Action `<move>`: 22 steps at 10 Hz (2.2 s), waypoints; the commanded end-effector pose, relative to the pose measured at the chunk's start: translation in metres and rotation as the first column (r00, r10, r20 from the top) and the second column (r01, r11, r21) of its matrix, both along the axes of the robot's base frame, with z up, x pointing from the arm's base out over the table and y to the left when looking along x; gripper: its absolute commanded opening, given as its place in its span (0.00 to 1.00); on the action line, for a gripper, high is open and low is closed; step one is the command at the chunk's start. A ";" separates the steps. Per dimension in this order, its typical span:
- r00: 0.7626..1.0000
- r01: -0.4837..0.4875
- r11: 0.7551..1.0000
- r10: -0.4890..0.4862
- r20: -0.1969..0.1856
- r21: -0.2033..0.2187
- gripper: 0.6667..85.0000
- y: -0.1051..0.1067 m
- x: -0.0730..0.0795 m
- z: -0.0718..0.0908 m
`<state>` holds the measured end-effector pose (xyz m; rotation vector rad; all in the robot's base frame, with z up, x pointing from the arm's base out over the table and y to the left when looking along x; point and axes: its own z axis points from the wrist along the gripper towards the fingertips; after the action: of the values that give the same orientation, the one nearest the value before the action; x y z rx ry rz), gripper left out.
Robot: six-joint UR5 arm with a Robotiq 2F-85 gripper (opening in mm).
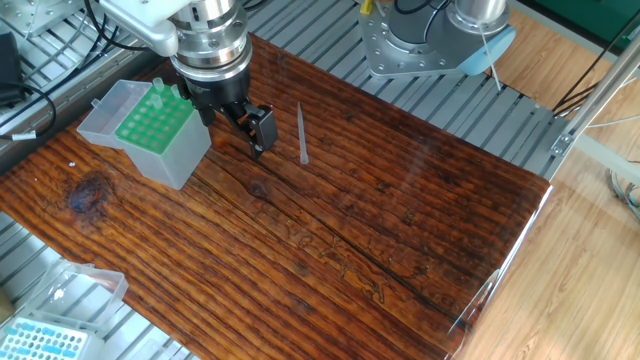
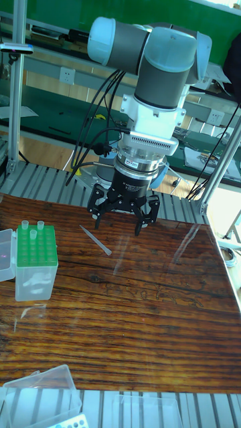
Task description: Insert a large pipette tip into the holder for large pipette tips
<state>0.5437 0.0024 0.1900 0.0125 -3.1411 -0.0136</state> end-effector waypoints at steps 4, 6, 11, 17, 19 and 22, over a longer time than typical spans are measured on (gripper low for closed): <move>0.930 -0.224 0.967 0.175 -0.324 -0.123 0.00 -0.045 -0.077 0.015; 0.931 -0.223 0.969 0.178 -0.320 -0.109 0.00 -0.041 -0.077 0.015; 0.911 -0.317 0.944 0.277 -0.305 -0.091 0.00 -0.033 -0.072 0.001; 0.762 -0.618 0.776 0.551 -0.340 -0.128 0.00 -0.011 -0.096 -0.048; 0.691 -0.698 0.710 0.637 -0.340 -0.088 0.00 -0.010 -0.104 -0.075; 0.617 -0.762 0.644 0.690 -0.378 -0.068 0.00 -0.015 -0.122 -0.085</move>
<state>0.4361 -0.0118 0.1203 1.0367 -2.6194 0.2918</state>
